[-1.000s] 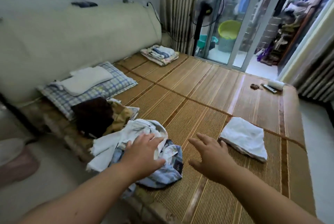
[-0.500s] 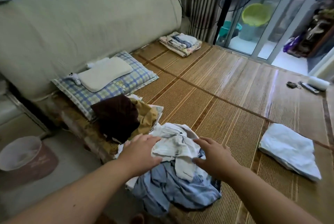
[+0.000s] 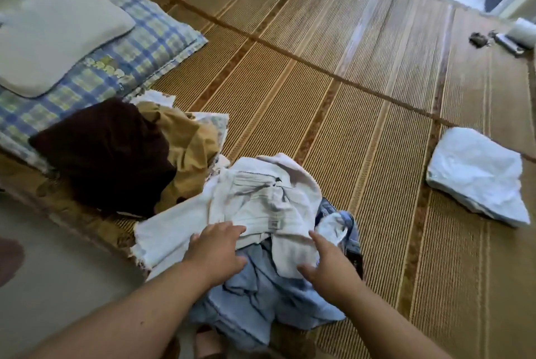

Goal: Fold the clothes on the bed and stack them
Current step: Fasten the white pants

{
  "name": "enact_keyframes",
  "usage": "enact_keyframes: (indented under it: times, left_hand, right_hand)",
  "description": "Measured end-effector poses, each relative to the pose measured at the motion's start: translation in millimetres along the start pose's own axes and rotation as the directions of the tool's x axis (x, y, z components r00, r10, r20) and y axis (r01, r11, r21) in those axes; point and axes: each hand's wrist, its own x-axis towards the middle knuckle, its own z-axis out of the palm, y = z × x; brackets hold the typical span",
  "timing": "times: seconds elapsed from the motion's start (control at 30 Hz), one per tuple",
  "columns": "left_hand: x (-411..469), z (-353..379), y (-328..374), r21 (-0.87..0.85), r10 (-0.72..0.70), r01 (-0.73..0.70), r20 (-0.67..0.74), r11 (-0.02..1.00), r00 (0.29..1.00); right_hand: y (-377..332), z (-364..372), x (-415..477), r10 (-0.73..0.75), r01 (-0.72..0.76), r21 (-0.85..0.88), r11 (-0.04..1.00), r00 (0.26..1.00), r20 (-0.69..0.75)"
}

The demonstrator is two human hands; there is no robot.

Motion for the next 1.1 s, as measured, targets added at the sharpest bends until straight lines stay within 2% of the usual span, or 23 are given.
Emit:
enact_keyframes:
  times: [0.2, 0.3, 0.4, 0.43, 0.5, 0.57, 0.67, 0.73, 0.77, 0.8, 0.87, 0.9, 0.93, 1.0, 1.1]
  left_hand:
    - [54, 49, -14, 0.061, -0.125, 0.123, 0.025, 0.991, 0.992]
    - [68, 59, -21, 0.176, -0.116, 0.124, -0.058, 0.977, 0.992]
    - [72, 54, -28, 0.187, -0.095, 0.115, -0.115, 0.976, 0.989]
    - [70, 49, -29, 0.146, -0.085, 0.102, -0.119, 0.984, 0.989]
    - [62, 33, -25, -0.054, -0.063, 0.056, -0.119, 0.997, 0.991]
    - [49, 8, -16, -0.247, -0.041, 0.002, -0.154, 0.969, 0.987]
    - [23, -51, 5, -0.375, 0.008, -0.076, -0.181, 0.924, 0.984]
    - [2, -91, 26, -0.415, 0.065, -0.143, -0.196, 0.898, 0.978]
    - [-12, -111, 38, -0.415, 0.092, -0.178, -0.218, 0.892, 0.972]
    - [-26, -128, 52, -0.399, 0.117, -0.205, -0.234, 0.894, 0.965]
    - [-56, -155, 82, -0.319, 0.204, -0.279, -0.247, 0.906, 0.947]
    - [-69, -161, 96, -0.263, 0.254, -0.315, -0.242, 0.912, 0.937]
    - [-84, -166, 111, -0.202, 0.300, -0.349, -0.237, 0.915, 0.924]
    - [-109, -168, 137, -0.114, 0.389, -0.420, -0.224, 0.900, 0.894]
    - [-133, -162, 166, -0.126, 0.479, -0.509, -0.209, 0.852, 0.853]
  right_hand:
    - [6, 32, 78, 0.020, -0.010, 0.119, 0.993, 0.996, -0.084]
    - [14, 38, 97, 0.026, -0.017, 0.100, 0.995, 0.996, -0.087]
    - [17, 28, 100, 0.031, -0.017, 0.132, 0.991, 0.994, -0.105]
    - [16, 20, 97, 0.025, -0.008, 0.166, 0.986, 0.994, -0.103]
    - [11, -1, 86, 0.004, 0.011, 0.181, 0.984, 0.997, -0.082]
    - [4, -27, 69, -0.033, 0.040, 0.114, 0.993, 0.997, -0.067]
    - [-13, -75, 36, -0.040, 0.040, 0.007, 0.999, 0.997, -0.063]
    - [-29, -103, 10, -0.005, 0.015, 0.100, 0.995, 0.995, -0.098]
    - [-39, -117, -5, 0.021, 0.012, 0.229, 0.973, 0.989, -0.144]
    - [-50, -128, -19, 0.060, 0.018, 0.407, 0.913, 0.982, -0.177]
    - [-75, -149, -46, 0.139, 0.065, 0.722, 0.688, 0.965, -0.220]
    - [-87, -156, -55, 0.175, 0.089, 0.788, 0.609, 0.954, -0.243]
    - [-99, -164, -65, 0.207, 0.109, 0.810, 0.577, 0.939, -0.274]
    - [-120, -178, -83, 0.236, 0.156, 0.776, 0.611, 0.900, -0.366]
    - [-145, -196, -106, 0.140, 0.221, 0.624, 0.750, 0.868, -0.476]
